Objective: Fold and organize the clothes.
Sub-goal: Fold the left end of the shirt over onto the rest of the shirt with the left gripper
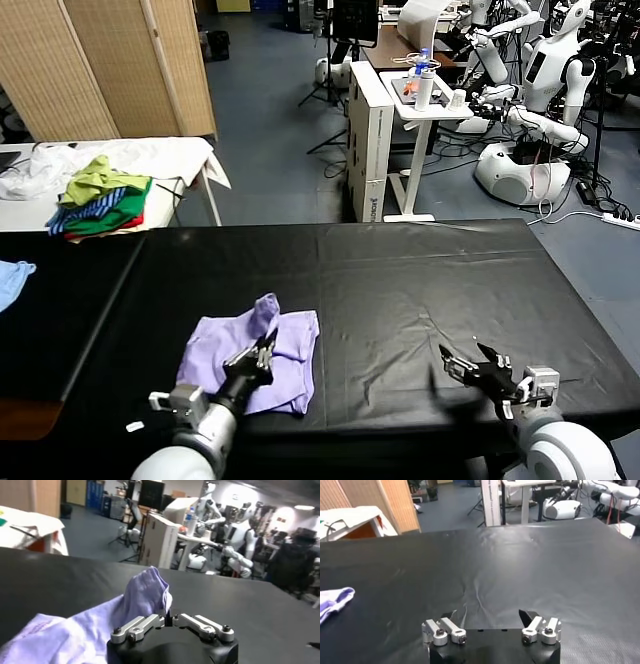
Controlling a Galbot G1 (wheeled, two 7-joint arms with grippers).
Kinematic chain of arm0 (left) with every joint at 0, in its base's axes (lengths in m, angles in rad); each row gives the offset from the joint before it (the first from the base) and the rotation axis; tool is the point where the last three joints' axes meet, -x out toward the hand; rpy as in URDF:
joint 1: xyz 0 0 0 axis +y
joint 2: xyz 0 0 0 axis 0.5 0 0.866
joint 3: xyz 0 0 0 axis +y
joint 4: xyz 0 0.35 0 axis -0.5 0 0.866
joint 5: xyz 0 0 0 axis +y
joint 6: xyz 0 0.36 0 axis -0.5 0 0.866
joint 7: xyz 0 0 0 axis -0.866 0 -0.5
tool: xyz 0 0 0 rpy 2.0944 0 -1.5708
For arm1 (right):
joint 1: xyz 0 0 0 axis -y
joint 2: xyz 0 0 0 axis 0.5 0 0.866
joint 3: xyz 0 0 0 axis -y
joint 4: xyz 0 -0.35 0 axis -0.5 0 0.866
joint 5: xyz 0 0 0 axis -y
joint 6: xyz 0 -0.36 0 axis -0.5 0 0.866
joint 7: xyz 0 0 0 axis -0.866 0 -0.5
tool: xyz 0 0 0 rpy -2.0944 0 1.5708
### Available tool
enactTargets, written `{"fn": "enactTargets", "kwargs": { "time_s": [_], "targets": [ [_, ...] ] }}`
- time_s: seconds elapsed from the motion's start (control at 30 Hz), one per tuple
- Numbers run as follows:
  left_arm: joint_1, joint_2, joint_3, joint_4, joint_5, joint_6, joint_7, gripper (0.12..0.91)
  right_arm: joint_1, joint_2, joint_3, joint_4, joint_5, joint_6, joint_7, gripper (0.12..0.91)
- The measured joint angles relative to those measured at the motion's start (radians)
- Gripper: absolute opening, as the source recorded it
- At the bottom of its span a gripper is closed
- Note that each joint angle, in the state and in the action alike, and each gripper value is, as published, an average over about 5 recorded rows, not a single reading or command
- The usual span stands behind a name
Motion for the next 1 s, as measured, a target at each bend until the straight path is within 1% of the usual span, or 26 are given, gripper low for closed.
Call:
{"fn": "enactTargets", "kwargs": {
  "time_s": [0.3, 0.5, 0.6, 0.7, 0.73, 0.8, 0.9, 1.0],
  "targets": [
    [-0.026, -0.012, 0.036, 0.042, 0.015, -0.002, 0.000, 0.182, -0.004, 0.011, -0.006, -0.006, -0.015, 0.000, 0.000, 0.907],
    [-0.034, -0.021, 0.056, 0.079, 0.035, -0.005, 0.001, 0.182, 0.003, 0.007, -0.013, -0.016, -0.018, 0.000, -0.003, 0.907],
    [-0.037, -0.029, 0.067, 0.091, 0.046, -0.005, -0.002, 0.182, 0.011, -0.003, -0.022, -0.017, -0.015, -0.003, -0.016, 0.907],
    [-0.037, -0.038, 0.077, 0.095, 0.055, -0.006, -0.004, 0.196, 0.018, -0.018, -0.034, -0.013, -0.004, -0.009, -0.046, 0.907],
    [-0.036, -0.040, 0.079, 0.094, 0.056, -0.007, -0.003, 0.222, 0.021, -0.025, -0.038, -0.010, 0.005, -0.010, -0.057, 0.907],
    [-0.031, -0.042, 0.082, 0.087, 0.052, -0.008, -0.002, 0.312, 0.028, -0.040, -0.050, -0.001, 0.026, -0.012, -0.079, 0.907],
    [-0.020, -0.040, 0.080, 0.069, 0.023, -0.011, 0.002, 0.501, 0.041, -0.068, -0.073, 0.015, 0.064, -0.014, -0.103, 0.907],
    [-0.009, -0.033, 0.068, 0.047, -0.006, -0.016, 0.016, 0.691, 0.065, -0.096, -0.107, 0.033, 0.106, -0.016, -0.107, 0.907]
  ]
}}
